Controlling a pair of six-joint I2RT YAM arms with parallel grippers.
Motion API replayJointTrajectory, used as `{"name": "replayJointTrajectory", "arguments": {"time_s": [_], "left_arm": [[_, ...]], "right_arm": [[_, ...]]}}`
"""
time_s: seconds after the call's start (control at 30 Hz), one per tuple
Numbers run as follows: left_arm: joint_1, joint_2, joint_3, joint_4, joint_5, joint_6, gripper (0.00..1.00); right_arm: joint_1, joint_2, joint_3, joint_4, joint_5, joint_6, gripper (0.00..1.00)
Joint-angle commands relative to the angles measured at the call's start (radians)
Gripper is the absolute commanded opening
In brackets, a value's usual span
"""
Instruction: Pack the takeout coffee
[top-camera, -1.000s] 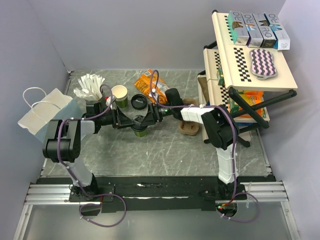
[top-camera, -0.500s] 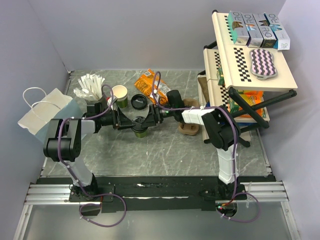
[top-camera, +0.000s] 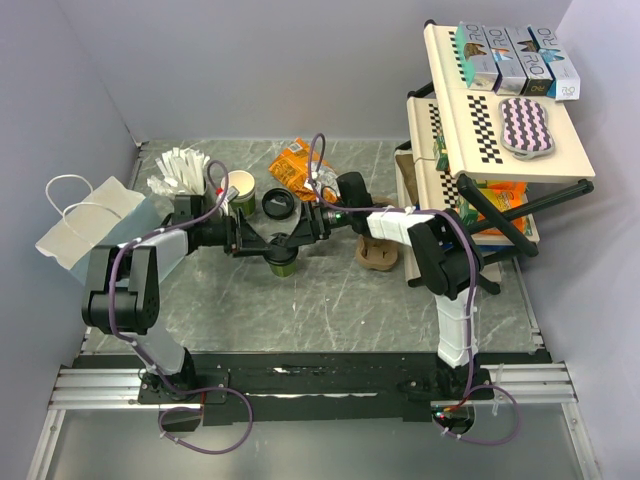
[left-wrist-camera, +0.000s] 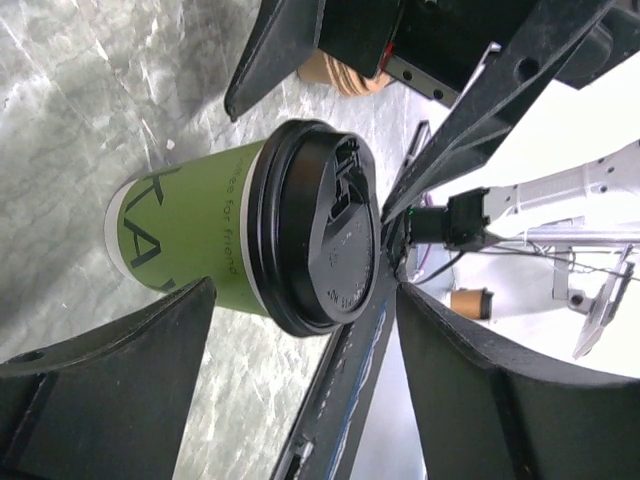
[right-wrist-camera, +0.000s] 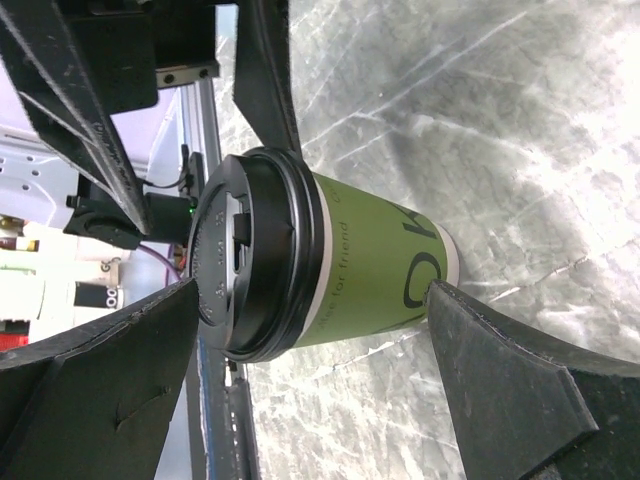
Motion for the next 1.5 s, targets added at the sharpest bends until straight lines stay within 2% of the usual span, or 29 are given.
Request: {"name": "replayJointTrajectory", "arguments": {"time_s": [0.0, 0.1, 0.13, 0.2, 0.43, 0.57, 1.03, 1.33, 1.47], "left_arm": [[-0.003, -0.031, 0.079, -0.255, -0.017, 0.227, 0.79], [-0.005, -0.035, 0.068, -0.308, -0.031, 0.278, 0.80], [-0.008, -0.039, 0.065, -0.308, -0.038, 0.278, 0.85], [-0.017, -0.039, 0.059, -0.297, -0.043, 0.276, 0.85], [-0.025, -0.005, 0.050, -0.207, -0.009, 0.198, 0.84], [-0.025, -0.002, 0.018, -0.097, 0.024, 0.096, 0.83], [-0.034, 0.060, -0.036, 0.032, 0.015, 0.020, 0.81], [-0.040, 0.141, -0.013, -0.007, -0.002, 0.089, 0.79], [-0.043, 0.168, -0.016, 0.000, -0.009, 0.085, 0.78]], "right_arm": [[-0.004, -0.031, 0.024, -0.020, 0.008, -0.019, 1.00], [-0.004, -0.045, 0.015, -0.055, 0.020, -0.041, 1.00], [-0.004, -0.054, 0.010, -0.059, 0.022, -0.044, 1.00], [-0.004, -0.059, -0.005, -0.054, 0.019, -0.044, 1.00], [0.010, -0.076, -0.022, -0.046, -0.001, -0.061, 1.00], [0.019, -0.079, -0.037, -0.013, -0.018, -0.040, 1.00], [0.033, -0.024, -0.028, 0.060, -0.044, 0.037, 1.00], [0.033, -0.001, -0.069, 0.092, -0.055, 0.065, 0.98], [0.027, 0.002, -0.123, 0.176, -0.063, 0.108, 0.93]]}}
